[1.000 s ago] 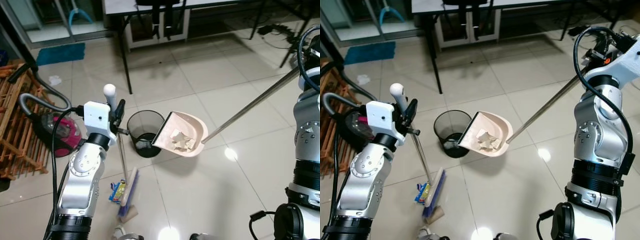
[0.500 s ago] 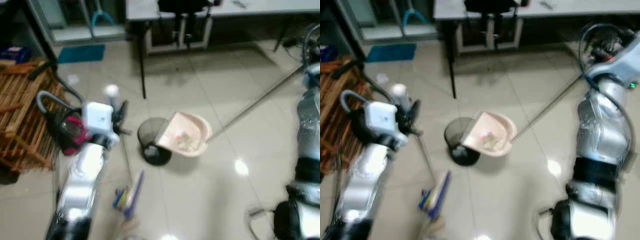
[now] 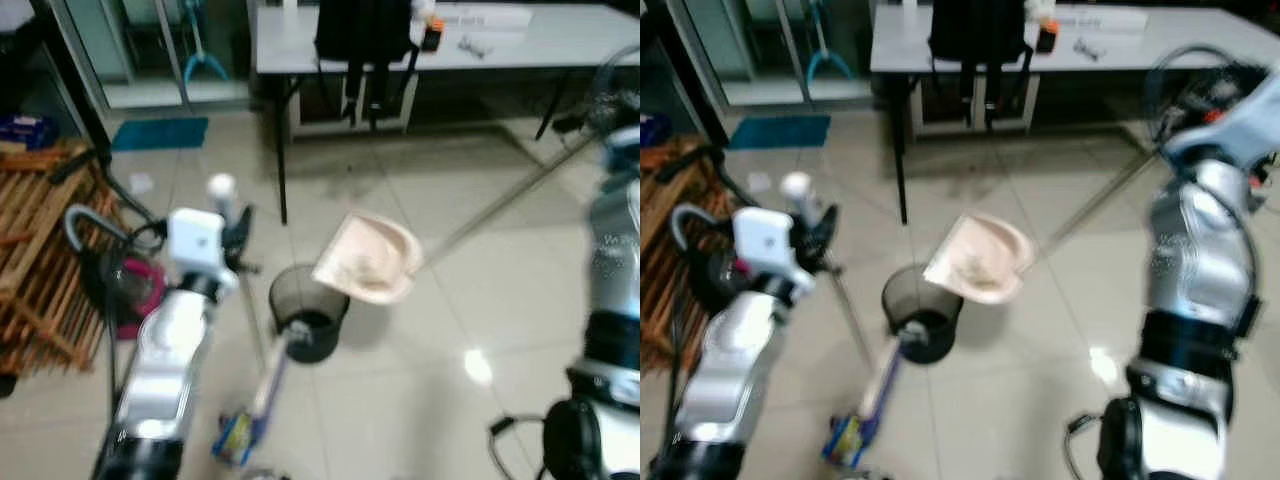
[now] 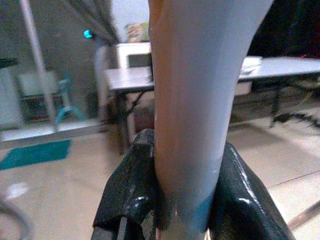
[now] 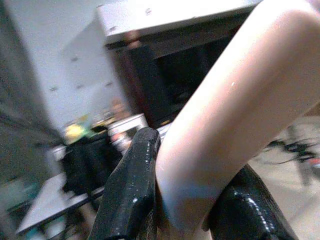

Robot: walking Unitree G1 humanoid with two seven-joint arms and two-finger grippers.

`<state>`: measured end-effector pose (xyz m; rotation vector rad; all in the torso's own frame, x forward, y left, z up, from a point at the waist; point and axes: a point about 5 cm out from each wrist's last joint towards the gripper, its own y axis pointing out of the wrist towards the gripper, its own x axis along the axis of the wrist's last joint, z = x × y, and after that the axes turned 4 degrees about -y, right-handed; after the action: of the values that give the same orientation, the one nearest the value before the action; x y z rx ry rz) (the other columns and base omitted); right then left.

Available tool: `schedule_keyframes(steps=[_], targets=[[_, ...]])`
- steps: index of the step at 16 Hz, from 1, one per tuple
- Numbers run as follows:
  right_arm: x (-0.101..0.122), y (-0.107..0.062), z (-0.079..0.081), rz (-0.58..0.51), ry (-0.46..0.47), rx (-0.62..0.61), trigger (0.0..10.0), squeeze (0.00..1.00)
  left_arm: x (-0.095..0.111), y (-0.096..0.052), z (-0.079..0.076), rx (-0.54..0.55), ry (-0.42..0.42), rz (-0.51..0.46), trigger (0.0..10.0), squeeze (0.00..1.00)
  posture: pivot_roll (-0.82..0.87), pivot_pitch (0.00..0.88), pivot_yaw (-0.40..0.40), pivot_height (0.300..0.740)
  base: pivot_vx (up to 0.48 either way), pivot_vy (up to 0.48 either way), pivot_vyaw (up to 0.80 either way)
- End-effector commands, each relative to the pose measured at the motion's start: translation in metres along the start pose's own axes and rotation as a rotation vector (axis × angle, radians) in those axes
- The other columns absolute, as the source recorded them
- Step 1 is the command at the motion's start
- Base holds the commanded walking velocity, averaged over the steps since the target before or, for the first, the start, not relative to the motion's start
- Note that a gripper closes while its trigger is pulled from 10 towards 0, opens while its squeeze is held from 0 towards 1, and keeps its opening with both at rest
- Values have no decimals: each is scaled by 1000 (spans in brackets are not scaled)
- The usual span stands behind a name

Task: Sweep floor

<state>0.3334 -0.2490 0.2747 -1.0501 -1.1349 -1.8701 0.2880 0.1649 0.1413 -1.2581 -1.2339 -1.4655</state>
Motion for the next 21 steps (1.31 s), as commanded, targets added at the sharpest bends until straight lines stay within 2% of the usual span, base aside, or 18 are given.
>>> schedule_keyframes(steps=[1, 5, 7, 8, 11, 13, 14, 17, 19, 20, 21], targets=[[15, 2, -2, -61, 14, -14, 10000, 0, 6, 2, -2, -7, 16, -31, 10000, 0, -37, 19, 27, 740, 0, 0, 0], [11, 5, 3, -61, 2, -5, 10000, 0, 6, 2, -2, -10, 17, -28, 10000, 0, -35, 23, 28, 740, 0, 0, 0], [3, 7, 14, -62, -10, 17, 10000, 0, 6, 2, -1, -6, 22, -25, 10000, 0, -31, 27, 27, 740, 0, 0, 0], [3, 7, 14, -62, -10, 17, 10000, 0, 6, 2, -1, -6, 22, -25, 10000, 0, -31, 27, 27, 740, 0, 0, 0], [-10, 6, 36, -100, -20, 115, 10000, 0, 5, 1, 0, 0, 29, -21, 10000, 0, -23, 32, 22, 740, 0, 0, 0], [-17, 1, 67, -169, -39, 261, 10000, 0, 6, 1, 2, 8, 40, -21, 10000, 0, -16, 35, 18, 740, 0, 0, 0], [-17, -2, 76, -197, -43, 303, 10000, 0, 6, 0, 2, 12, 43, -22, 10000, 0, -9, 36, 13, 740, 0, 0, 0], [-24, -27, 128, -318, -112, 567, 10000, 0, 6, -3, 5, 20, 58, -23, 10000, 0, -3, 36, 10, 740, 0, 0, 0], [-30, -43, 143, -358, -137, 668, 10000, 0, 5, -3, 5, 18, 65, -21, 10000, 0, 1, 35, 7, 740, 0, 0, 0], [-40, -62, 155, -379, -160, 764, 10000, 0, 5, -3, 4, 16, 70, -20, 10000, 0, 1, 35, 7, 740, 0, 0, 0], [-40, -62, 155, -379, -160, 764, 10000, 0, 5, -3, 4, 16, 70, -20, 10000, 0, 1, 35, 7, 740, 0, 0, 0]])
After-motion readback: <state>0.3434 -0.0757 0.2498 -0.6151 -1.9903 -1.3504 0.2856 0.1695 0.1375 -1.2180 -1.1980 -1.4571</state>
